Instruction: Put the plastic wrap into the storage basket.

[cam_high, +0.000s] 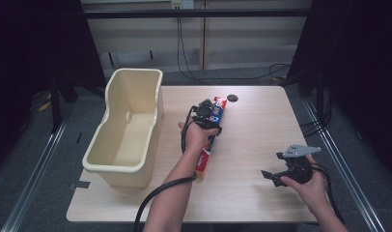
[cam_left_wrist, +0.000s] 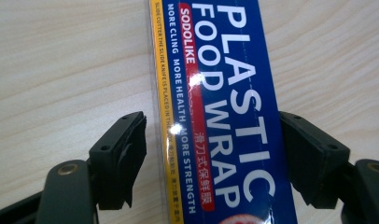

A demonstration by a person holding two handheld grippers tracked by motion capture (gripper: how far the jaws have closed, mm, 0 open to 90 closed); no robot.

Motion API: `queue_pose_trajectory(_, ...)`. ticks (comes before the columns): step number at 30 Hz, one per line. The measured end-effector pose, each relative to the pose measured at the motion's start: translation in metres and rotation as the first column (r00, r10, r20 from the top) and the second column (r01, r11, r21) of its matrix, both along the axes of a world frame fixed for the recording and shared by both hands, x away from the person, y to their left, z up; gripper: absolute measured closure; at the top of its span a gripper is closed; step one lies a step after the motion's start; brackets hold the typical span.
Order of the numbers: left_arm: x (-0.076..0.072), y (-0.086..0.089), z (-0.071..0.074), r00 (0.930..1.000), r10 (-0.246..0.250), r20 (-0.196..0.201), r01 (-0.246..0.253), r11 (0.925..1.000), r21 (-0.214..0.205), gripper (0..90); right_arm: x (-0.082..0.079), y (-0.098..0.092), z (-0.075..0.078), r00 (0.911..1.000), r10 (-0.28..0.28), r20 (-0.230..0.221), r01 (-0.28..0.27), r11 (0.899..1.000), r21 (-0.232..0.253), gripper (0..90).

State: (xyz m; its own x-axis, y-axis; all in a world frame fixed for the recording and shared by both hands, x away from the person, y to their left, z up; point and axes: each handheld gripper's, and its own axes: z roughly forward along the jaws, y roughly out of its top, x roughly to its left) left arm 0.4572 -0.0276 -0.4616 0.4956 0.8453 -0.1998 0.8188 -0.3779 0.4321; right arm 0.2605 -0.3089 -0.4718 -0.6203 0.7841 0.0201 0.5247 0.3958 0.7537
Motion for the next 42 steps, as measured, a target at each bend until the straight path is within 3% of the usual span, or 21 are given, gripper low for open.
queue_pose_trajectory(10,0.003,-0.007,-0.004,0.9993,0.002,-0.037,-0.001,0.9989,0.046,32.5,0.001,0.001,0.000,1.0000,0.009,0.000,-0.009,1.000,-0.004,5.9)
queue_pose_trajectory(13,0.003,-0.008,0.000,0.9981,0.034,-0.051,-0.031,0.9980,0.055,37.8,0.001,0.001,-0.001,0.9999,0.012,0.003,-0.012,1.000,-0.003,5.9)
queue_pose_trajectory(16,0.004,-0.005,0.006,0.9954,-0.001,-0.096,0.010,0.9956,0.093,40.3,0.001,0.001,0.000,0.9998,0.017,0.007,-0.017,1.000,-0.002,5.9)
queue_pose_trajectory(17,0.004,-0.005,0.006,0.9954,-0.001,-0.096,0.010,0.9956,0.093,40.4,0.001,0.001,0.000,0.9998,0.017,0.007,-0.017,1.000,-0.002,5.9)
queue_pose_trajectory(19,0.003,-0.001,0.011,0.9910,-0.011,-0.133,0.024,0.9950,0.097,40.6,0.001,0.000,0.000,0.9999,0.010,0.008,-0.010,1.000,-0.001,5.7)
queue_pose_trajectory(21,0.003,0.000,0.013,0.9913,-0.015,-0.131,0.027,0.9960,0.085,40.6,0.001,0.001,0.000,0.9999,0.015,0.006,-0.015,1.000,0.003,5.6)
queue_pose_trajectory(25,0.001,0.006,0.031,0.9864,-0.031,-0.161,0.046,0.9949,0.090,40.7,0.001,0.002,0.000,0.9998,0.018,0.006,-0.018,1.000,0.000,5.2)
queue_pose_trajectory(31,-0.002,0.010,0.053,0.9861,-0.050,-0.158,0.065,0.9937,0.092,40.7,0.002,0.002,0.000,0.9998,0.022,0.002,-0.022,1.000,0.001,4.5)
queue_pose_trajectory(34,-0.004,0.015,0.069,0.9795,-0.058,-0.193,0.071,0.9957,0.060,40.6,0.001,0.003,-0.001,0.9998,0.021,0.001,-0.021,1.000,0.003,4.2)
queue_pose_trajectory(42,-0.009,0.022,0.094,0.9808,-0.068,-0.183,0.080,0.9949,0.062,40.6,0.002,0.004,-0.001,0.9997,0.025,0.003,-0.025,1.000,0.000,3.4)
